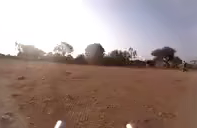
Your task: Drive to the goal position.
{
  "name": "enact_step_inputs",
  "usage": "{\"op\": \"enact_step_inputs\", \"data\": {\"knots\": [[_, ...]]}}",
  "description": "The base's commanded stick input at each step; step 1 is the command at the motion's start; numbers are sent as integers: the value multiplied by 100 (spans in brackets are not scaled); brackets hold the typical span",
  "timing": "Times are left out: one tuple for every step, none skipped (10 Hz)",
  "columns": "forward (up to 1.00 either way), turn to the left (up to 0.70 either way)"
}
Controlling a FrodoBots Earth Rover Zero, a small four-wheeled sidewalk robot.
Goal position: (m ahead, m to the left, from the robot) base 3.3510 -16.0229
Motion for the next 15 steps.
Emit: {"op": "enact_step_inputs", "data": {"knots": [[68, 0], [68, 0], [68, 0], [68, 0], [68, 0], [68, 0], [68, 0], [68, 0], [68, 0], [68, 0], [68, 0], [68, 0], [68, 0], [68, 0], [68, 0]]}}
